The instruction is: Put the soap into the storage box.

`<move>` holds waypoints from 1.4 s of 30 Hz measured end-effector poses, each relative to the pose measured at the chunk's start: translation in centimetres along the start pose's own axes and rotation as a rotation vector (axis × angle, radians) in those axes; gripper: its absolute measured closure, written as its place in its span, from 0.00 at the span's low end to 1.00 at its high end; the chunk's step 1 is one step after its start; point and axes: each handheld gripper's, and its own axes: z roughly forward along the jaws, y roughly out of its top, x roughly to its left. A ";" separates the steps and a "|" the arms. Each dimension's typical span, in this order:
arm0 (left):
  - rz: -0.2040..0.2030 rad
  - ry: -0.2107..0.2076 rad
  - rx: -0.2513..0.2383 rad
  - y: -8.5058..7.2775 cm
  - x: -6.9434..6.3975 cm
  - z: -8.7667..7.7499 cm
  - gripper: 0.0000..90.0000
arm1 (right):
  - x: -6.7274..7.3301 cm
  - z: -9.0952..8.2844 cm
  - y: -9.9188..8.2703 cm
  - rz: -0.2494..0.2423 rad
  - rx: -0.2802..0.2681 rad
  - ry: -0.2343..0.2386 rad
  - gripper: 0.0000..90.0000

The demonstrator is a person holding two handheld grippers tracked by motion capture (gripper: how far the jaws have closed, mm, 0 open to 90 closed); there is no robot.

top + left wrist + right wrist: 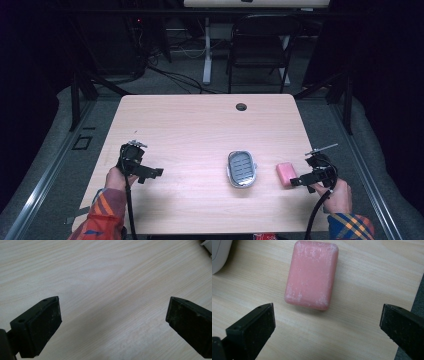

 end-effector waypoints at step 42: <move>0.006 -0.011 -0.003 0.0 -0.2 0.0 0.00 | 1.7 -0.1 1.7 -0.043 0.017 -0.064 0.00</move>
